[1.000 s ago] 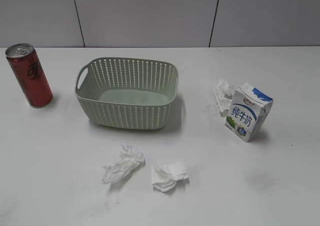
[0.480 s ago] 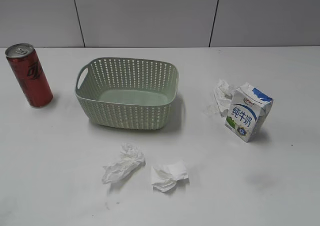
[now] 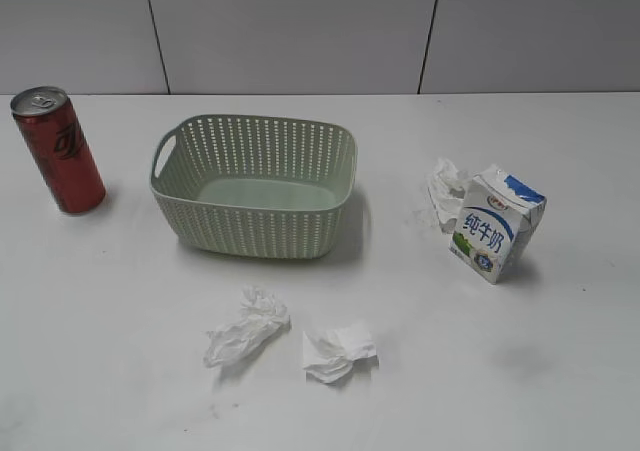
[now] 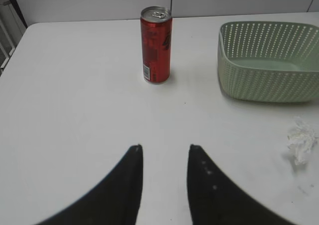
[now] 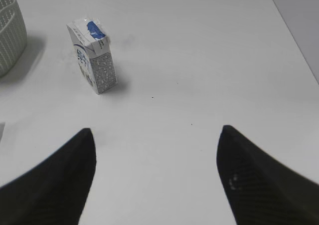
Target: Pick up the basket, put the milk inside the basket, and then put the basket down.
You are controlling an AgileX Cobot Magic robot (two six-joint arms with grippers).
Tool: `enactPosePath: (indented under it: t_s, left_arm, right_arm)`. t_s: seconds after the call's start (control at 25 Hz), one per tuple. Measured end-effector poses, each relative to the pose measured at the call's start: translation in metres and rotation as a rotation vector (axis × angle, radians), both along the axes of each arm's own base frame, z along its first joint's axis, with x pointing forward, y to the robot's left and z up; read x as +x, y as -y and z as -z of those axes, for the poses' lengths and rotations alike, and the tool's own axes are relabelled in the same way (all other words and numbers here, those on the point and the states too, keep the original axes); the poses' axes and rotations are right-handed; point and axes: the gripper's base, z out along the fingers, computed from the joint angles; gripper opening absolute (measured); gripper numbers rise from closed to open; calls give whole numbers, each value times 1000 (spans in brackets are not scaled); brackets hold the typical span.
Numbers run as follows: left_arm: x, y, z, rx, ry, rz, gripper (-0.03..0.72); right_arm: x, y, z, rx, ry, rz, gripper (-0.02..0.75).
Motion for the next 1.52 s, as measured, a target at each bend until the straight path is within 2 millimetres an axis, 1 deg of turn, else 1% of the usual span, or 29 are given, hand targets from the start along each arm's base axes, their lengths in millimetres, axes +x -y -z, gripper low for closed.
enactPosePath:
  t_s: [0.08,0.16,0.24,0.32,0.36,0.4,0.48,0.64,0.76,0.88,1.04,1.12,1.24,1.36,1.44,1.52]
  left_arm:
    - [1,0,0,0,-3,0,258]
    - [5,0,-1,0,-22,-1,318]
    - [11,0,-6,-2,-23,-3,450]
    - [19,0,-17,-6,8,-10,580]
    - [23,-1,-23,-9,35,-14,618]
    - [30,-1,-30,-12,59,-19,632]
    - [45,-1,-42,-18,99,-29,639]
    - [85,-2,-63,-33,127,-47,642]
    - [120,0,-79,-60,75,-45,642]
    - [160,2,-91,-81,0,-32,641]
    - [210,9,-100,-117,-121,11,638]
    - [232,18,-98,-119,-213,56,636]
    - [261,41,-88,-99,-340,152,634]
    - [284,68,-71,-67,-433,235,631]
    - [299,85,-56,-52,-494,270,629]
    - [312,97,-39,-35,-546,287,627]
  right_arm:
    - [0,0,0,0,0,0,574]
    - [0,0,0,0,0,0,574]
    - [0,0,0,0,0,0,574]
    - [0,0,0,0,0,0,574]
    - [0,0,0,0,0,0,574]
    - [0,0,0,0,0,0,574]
    - [0,0,0,0,0,0,574]
    - [0,0,0,1,0,0,574]
    - [0,0,0,1,0,0,574]
    - [0,0,0,1,0,0,574]
    - [0,0,0,3,0,-1,574]
    - [0,0,0,4,0,-1,574]
    - [0,-1,0,7,0,-3,574]
    - [0,-1,0,7,0,-3,574]
    - [0,-1,0,7,0,-3,574]
    - [0,-1,0,7,0,-3,574]
